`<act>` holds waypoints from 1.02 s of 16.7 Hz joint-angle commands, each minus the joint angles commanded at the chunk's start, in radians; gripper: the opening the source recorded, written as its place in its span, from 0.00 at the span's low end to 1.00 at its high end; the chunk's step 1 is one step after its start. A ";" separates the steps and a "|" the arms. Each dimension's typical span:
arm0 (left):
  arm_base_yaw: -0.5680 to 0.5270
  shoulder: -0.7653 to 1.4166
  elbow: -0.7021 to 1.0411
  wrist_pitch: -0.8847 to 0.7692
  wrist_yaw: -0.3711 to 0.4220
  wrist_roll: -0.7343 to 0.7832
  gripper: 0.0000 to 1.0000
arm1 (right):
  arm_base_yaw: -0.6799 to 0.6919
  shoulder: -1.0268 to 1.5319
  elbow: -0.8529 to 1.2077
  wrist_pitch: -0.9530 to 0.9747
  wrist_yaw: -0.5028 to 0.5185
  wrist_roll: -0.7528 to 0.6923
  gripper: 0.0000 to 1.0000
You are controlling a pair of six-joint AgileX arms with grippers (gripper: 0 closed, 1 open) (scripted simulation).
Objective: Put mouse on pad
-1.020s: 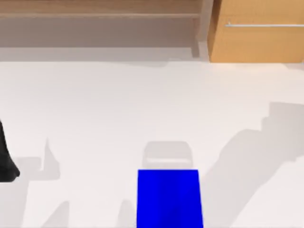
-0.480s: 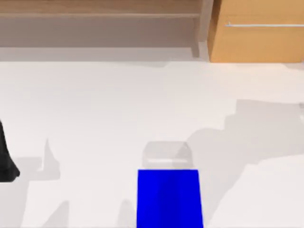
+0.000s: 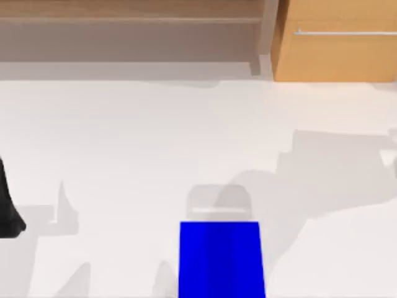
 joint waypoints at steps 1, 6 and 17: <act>0.000 0.000 0.000 0.000 0.000 0.000 1.00 | 0.014 0.004 0.003 -0.001 0.000 -0.020 0.00; 0.000 0.000 0.000 0.000 0.000 0.000 1.00 | 0.179 0.044 0.034 -0.015 -0.001 -0.281 0.00; 0.000 0.000 0.000 0.000 0.000 0.000 1.00 | 0.811 0.119 0.037 -0.035 -0.022 -1.420 0.00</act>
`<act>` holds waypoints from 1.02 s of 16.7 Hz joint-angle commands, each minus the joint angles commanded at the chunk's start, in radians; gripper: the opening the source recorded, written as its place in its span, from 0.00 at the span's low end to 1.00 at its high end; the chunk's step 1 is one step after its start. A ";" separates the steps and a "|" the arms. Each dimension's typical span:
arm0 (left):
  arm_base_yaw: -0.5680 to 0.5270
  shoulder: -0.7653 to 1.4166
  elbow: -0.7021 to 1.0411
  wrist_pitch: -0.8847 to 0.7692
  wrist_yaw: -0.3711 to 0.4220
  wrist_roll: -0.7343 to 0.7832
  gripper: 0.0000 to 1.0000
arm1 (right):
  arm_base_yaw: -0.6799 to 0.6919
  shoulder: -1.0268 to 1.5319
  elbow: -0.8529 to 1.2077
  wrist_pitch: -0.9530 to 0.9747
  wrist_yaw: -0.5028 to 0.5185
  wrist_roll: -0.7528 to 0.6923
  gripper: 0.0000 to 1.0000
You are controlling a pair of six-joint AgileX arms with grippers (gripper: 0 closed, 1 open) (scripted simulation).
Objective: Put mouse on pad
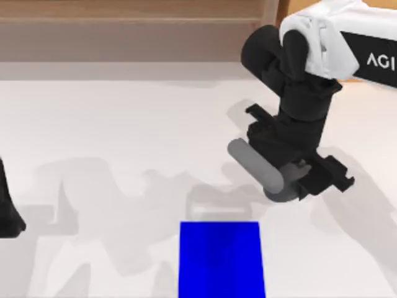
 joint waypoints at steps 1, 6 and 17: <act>0.000 0.000 0.000 0.000 0.000 0.000 1.00 | 0.056 0.000 -0.003 0.003 -0.001 -0.097 0.00; 0.000 0.000 0.000 0.000 0.000 0.000 1.00 | 0.282 -0.021 -0.022 0.029 0.000 -0.457 0.00; 0.000 0.000 0.000 0.000 0.000 0.000 1.00 | 0.350 -0.032 -0.036 0.048 -0.005 -0.551 0.00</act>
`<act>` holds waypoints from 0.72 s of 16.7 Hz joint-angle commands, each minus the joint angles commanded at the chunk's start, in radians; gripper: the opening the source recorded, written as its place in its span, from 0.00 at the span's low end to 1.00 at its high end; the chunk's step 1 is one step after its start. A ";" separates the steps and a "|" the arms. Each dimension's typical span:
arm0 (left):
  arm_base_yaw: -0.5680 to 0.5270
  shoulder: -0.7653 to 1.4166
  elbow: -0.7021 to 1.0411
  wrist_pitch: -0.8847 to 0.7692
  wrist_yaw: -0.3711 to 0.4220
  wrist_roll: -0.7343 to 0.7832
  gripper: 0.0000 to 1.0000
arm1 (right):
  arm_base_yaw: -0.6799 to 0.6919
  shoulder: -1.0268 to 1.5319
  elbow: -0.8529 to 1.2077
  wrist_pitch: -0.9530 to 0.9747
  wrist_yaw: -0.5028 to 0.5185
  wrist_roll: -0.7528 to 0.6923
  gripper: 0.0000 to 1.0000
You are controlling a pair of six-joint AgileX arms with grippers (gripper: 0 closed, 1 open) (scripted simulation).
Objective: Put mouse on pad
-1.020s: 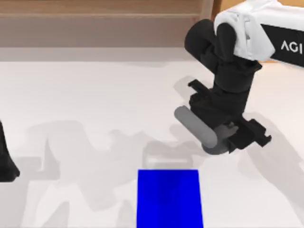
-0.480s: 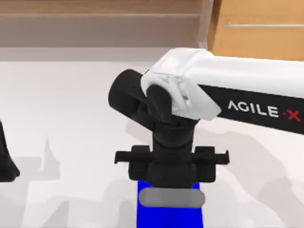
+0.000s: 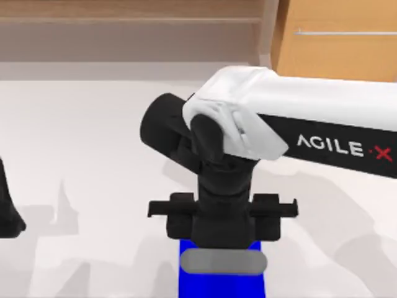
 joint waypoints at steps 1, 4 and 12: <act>0.000 0.000 0.000 0.000 0.000 0.000 1.00 | -0.001 -0.001 -0.007 0.007 -0.007 0.003 0.00; 0.000 0.000 0.000 0.000 0.000 0.000 1.00 | -0.005 0.003 -0.036 0.030 -0.040 0.010 0.00; 0.000 0.000 0.000 0.000 0.000 0.000 1.00 | 0.000 0.023 -0.091 0.116 -0.046 0.000 0.00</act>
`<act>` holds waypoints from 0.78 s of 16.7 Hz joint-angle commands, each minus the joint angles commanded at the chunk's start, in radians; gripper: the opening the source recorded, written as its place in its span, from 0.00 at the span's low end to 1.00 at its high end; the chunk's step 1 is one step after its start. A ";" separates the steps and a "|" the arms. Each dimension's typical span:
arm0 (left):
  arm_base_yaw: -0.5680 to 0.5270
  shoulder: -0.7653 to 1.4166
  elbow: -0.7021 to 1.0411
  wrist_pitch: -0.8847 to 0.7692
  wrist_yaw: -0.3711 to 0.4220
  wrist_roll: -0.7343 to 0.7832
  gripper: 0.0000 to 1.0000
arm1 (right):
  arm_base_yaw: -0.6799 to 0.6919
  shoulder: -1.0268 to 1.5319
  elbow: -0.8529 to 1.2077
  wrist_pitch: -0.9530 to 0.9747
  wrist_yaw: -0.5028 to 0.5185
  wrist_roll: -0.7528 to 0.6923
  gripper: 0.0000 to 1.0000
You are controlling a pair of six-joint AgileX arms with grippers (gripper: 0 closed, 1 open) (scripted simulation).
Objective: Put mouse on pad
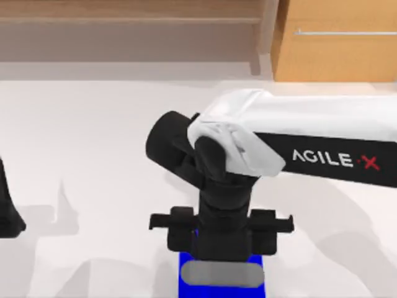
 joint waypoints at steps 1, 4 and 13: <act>0.000 0.000 0.000 0.000 0.000 0.000 1.00 | 0.002 0.004 -0.002 0.013 0.016 -0.003 0.00; 0.000 0.000 0.000 0.000 0.000 0.000 1.00 | 0.004 0.023 -0.015 0.038 0.054 -0.009 0.00; 0.000 0.000 0.000 0.000 0.000 0.000 1.00 | 0.004 0.024 -0.016 0.039 0.055 -0.009 0.38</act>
